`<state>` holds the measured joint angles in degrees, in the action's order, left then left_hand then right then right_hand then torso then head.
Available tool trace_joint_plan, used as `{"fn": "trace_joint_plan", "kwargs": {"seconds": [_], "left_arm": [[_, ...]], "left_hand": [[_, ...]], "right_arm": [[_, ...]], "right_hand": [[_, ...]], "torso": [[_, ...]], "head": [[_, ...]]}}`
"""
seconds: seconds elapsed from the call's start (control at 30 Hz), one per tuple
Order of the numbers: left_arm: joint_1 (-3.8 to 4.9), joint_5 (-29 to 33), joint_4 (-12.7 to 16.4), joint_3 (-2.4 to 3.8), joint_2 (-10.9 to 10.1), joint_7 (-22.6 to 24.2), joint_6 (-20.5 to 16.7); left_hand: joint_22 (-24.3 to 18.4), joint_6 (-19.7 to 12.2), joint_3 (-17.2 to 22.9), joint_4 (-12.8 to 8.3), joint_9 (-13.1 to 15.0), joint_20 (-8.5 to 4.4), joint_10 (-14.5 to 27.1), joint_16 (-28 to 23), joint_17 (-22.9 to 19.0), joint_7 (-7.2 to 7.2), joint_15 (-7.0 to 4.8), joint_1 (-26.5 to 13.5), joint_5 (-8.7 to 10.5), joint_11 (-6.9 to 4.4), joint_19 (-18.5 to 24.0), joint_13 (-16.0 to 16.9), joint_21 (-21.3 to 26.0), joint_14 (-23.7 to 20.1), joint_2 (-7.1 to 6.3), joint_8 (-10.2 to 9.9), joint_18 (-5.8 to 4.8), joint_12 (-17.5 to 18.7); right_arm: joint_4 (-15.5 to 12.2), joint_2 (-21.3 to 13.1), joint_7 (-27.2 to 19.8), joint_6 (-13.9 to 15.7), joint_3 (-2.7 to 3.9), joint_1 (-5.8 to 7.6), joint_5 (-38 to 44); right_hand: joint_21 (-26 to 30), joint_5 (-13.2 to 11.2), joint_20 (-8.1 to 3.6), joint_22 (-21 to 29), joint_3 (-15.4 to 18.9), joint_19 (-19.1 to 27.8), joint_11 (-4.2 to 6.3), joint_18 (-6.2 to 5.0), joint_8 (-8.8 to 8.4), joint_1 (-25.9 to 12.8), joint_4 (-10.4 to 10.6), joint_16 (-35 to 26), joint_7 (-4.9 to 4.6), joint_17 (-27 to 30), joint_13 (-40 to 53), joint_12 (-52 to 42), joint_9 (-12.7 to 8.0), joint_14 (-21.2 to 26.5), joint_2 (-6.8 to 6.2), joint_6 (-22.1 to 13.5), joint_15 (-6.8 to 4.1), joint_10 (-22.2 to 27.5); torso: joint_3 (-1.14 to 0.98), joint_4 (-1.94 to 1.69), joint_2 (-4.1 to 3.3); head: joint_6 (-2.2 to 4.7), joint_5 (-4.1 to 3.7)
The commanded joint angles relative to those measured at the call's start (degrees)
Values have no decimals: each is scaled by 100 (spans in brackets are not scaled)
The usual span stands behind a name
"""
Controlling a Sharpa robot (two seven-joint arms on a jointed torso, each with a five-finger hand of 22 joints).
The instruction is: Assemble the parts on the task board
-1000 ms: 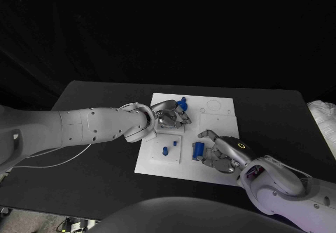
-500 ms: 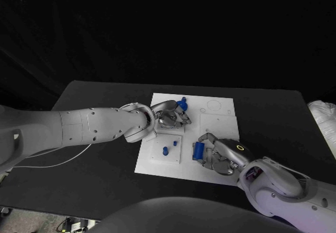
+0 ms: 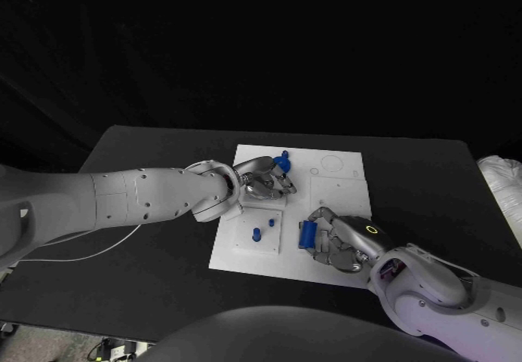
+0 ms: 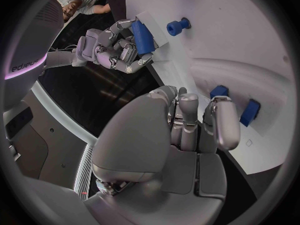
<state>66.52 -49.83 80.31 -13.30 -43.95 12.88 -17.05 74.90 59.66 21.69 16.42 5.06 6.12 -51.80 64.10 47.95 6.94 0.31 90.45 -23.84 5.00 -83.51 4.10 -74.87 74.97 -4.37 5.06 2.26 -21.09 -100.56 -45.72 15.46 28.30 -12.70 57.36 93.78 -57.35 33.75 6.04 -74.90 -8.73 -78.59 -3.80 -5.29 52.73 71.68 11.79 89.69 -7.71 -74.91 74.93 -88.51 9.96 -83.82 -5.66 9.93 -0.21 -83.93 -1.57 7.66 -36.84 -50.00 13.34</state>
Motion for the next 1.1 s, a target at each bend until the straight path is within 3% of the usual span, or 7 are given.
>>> {"fn": "trace_joint_plan", "kwargs": {"seconds": [0.03,0.67,1.1], "left_arm": [[-2,19,13,4,8,2,76],[-3,19,8,3,6,-39,122],[-4,19,9,3,0,-65,137]], "left_hand": [[1069,17,24,7,5,14,5,-36,-5,34,3,59,26,27,8,-8,21,-37,-3,14,104,-22],[1069,17,24,7,5,14,5,-36,-5,34,3,59,26,27,8,-8,21,-37,-3,14,104,-22],[1067,14,37,7,5,18,7,-47,-24,38,8,56,27,30,13,-8,28,-48,-6,15,106,-23]], "right_arm": [[15,8,36,16,-2,-7,55],[23,-30,-264,284,-2,-8,-465],[-2,-79,-466,375,-2,-8,-749]], "right_hand": [[16,133,-22,-694,-69,1,12,-82,81,-17,10,31,-144,-1509,1288,18,49,-618,94,83,-3,-371],[-59,227,-48,-723,-188,-65,44,-65,335,-355,217,31,-75,-1509,1308,1,166,-618,234,640,-31,-400],[13,757,-85,-710,-362,-40,93,-76,228,-440,305,31,-50,-1509,1259,39,146,-618,242,742,-73,-348]], "torso": [[1,-4,0],[-3,4,-1],[1,0,0]], "head": [[0,8],[0,33],[0,40]]}}
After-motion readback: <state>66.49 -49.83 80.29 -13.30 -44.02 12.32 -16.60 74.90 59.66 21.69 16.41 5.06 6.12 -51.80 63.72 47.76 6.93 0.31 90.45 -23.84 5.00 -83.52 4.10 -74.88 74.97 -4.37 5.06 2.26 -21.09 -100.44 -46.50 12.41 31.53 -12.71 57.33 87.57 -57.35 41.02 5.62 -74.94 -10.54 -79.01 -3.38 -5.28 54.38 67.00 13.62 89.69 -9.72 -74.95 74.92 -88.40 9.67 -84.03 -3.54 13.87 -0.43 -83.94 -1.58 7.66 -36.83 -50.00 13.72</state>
